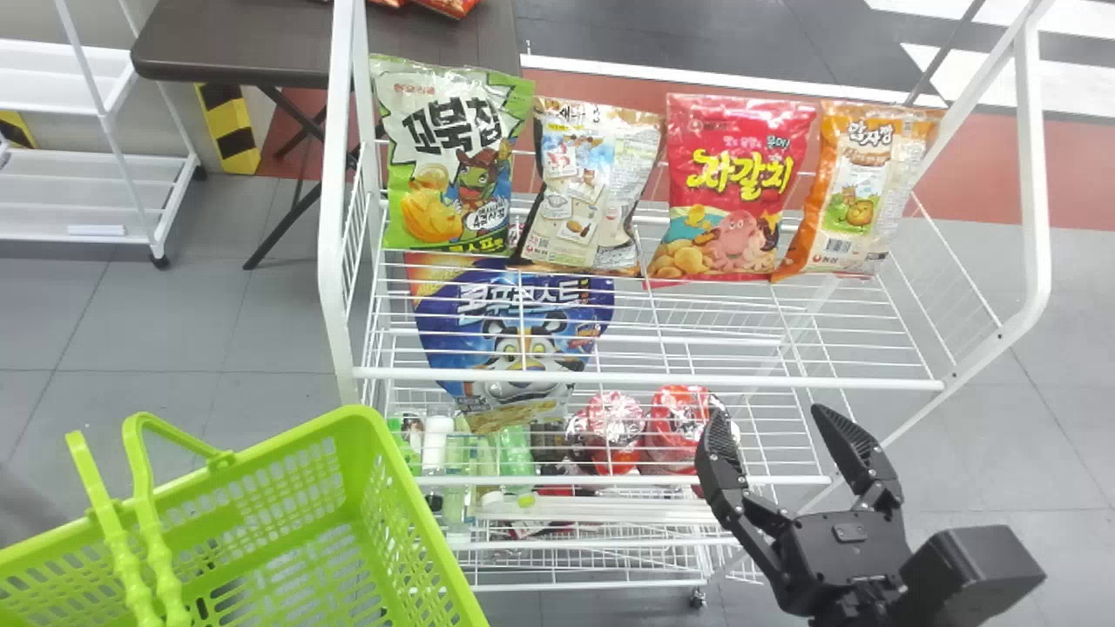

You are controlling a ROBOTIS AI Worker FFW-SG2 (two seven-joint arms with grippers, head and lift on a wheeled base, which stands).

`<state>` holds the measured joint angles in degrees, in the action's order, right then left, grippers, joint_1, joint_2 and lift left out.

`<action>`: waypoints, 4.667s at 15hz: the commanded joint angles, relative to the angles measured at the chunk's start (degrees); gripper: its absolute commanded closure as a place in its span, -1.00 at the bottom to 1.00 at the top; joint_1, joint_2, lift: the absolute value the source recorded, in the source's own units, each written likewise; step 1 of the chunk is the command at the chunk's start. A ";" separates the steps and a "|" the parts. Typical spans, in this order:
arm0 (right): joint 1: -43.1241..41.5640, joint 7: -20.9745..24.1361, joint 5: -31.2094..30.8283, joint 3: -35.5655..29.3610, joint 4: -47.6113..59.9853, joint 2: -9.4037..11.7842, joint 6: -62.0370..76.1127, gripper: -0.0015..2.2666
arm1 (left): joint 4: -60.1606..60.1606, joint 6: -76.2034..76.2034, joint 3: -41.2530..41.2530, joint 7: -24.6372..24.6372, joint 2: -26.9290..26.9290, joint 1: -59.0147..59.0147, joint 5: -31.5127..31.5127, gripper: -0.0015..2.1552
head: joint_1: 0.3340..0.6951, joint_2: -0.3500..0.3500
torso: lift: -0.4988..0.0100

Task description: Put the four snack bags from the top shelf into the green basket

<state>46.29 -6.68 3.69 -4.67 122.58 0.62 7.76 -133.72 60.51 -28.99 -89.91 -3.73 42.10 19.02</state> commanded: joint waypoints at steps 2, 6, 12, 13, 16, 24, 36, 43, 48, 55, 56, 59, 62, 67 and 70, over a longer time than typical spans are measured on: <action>0.20 0.00 -0.09 0.27 0.20 -0.09 0.01 -0.89 | 0.04 -0.08 -0.01 -0.66 -0.22 0.36 -0.12 0.99 | 1.00 -0.47 | 0.94; 0.47 0.00 -0.17 0.97 0.46 -0.18 0.01 -0.89 | 0.04 -0.08 -0.01 -0.66 -0.57 0.62 -0.12 0.99 | 1.00 -0.44 | 0.94; -1.90 0.00 -0.88 2.47 0.73 -0.09 -2.62 -0.90 | -0.05 -0.08 0.07 -0.66 -1.10 1.06 0.05 0.99 | 1.00 -0.38 | 0.94; -4.45 0.00 -0.97 3.52 0.73 -0.09 -7.55 -0.90 | -0.05 -0.08 0.07 -0.66 -1.19 1.06 0.05 0.99 | 1.00 -0.37 | 0.94; -14.39 0.00 -1.14 7.65 -1.91 0.26 -17.39 -0.90 | 0.13 -0.43 0.16 -0.66 -1.19 1.23 0.05 0.99 | 1.00 -0.23 | 0.94; -41.81 2.11 -1.32 20.05 -20.37 -0.09 -23.19 -0.90 | 1.10 -0.96 0.25 -0.66 -3.12 1.06 0.93 0.99 | 1.00 0.42 | 0.94; -70.55 8.35 -0.79 32.70 -57.28 -0.67 -22.66 -0.86 | 3.65 -2.02 0.25 -0.66 -4.26 -0.17 1.63 0.99 | 1.00 0.72 | 0.94; -70.81 8.26 -1.84 34.02 -58.16 -0.67 -23.89 0.98 | 4.88 -2.37 0.25 -0.66 -4.88 -0.96 2.34 0.99 | 1.00 0.72 | 0.94; -65.27 8.00 -3.60 32.44 -47.35 -0.67 -25.48 0.98 | 5.14 -2.37 0.25 -0.66 -5.06 -1.23 2.43 0.99 | 1.00 0.78 | 0.94; -49.37 7.83 -3.34 25.58 -20.19 -0.67 -34.09 0.98 | 4.96 -2.54 0.16 -0.66 -5.32 -3.07 2.51 0.99 | 1.00 0.76 | 0.94; -46.73 7.74 -3.16 24.53 -16.76 -0.67 -34.62 0.98 | 4.96 -2.37 0.16 -0.66 -5.23 -3.95 2.43 0.99 | 1.00 0.76 | 0.94; -36.97 7.74 -2.72 24.35 -2.53 1.49 -42.88 0.98 | 4.96 -1.49 0.25 -0.66 -5.14 -6.15 2.07 0.99 | 1.00 0.70 | 0.94; -26.34 7.65 -2.64 23.83 9.43 5.10 -48.68 0.98 | 4.88 -0.78 0.51 -0.66 -5.23 -6.94 1.72 0.99 | 1.00 0.67 | 0.94; -19.75 5.98 2.20 27.96 20.41 9.76 -62.57 0.99 | 4.61 -0.26 1.57 -0.66 -5.23 -7.38 1.37 0.99 | 1.00 0.75 | 0.94; -21.42 4.66 8.97 29.63 22.00 9.93 -73.29 0.98 | 4.61 -0.26 1.83 -0.66 -5.23 -7.55 1.37 0.99 | 1.00 0.98 | 0.94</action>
<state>25.96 -2.02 9.81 23.77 144.10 10.43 -60.67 -129.11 60.25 -27.35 -89.91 -8.97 34.68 20.39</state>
